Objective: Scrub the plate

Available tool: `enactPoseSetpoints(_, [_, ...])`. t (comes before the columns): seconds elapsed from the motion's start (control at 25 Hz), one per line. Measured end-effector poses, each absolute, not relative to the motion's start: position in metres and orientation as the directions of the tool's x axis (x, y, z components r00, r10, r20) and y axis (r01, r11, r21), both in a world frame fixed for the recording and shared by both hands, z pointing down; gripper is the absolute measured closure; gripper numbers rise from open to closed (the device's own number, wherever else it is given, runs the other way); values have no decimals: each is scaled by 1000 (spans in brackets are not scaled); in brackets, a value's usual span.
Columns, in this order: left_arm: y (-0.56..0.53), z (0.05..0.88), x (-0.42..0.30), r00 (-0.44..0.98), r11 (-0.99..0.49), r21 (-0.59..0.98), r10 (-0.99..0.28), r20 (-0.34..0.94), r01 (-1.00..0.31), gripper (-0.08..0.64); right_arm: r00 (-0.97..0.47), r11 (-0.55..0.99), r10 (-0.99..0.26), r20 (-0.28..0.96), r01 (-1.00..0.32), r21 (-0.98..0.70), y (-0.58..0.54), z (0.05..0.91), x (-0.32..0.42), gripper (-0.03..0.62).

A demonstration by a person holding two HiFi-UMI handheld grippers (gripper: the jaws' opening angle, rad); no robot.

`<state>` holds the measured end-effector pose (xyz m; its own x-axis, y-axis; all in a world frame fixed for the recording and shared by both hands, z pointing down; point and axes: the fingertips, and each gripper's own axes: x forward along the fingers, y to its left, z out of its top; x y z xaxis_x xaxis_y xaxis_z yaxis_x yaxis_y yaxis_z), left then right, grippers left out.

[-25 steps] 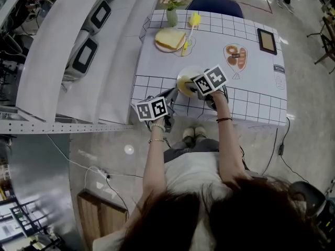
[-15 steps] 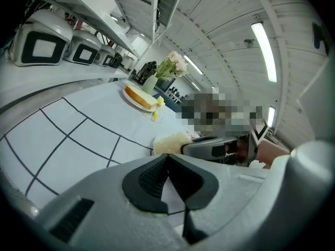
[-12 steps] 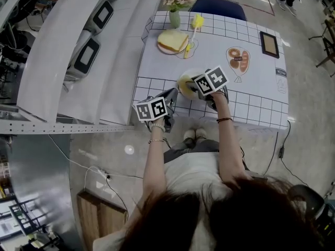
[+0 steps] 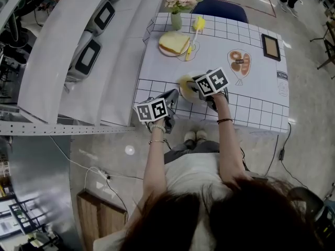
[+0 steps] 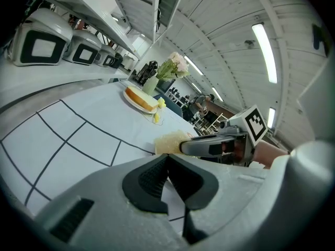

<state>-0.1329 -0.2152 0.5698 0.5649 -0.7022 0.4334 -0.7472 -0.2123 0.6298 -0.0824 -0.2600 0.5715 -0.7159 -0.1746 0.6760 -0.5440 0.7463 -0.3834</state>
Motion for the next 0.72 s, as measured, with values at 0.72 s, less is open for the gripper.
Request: enactPoseSetpoints(0.72, [-223,574,-131,581,-218,642,-691,430,-735,549,-704,713,-265,660,-603,-358,-280,570,-74,512])
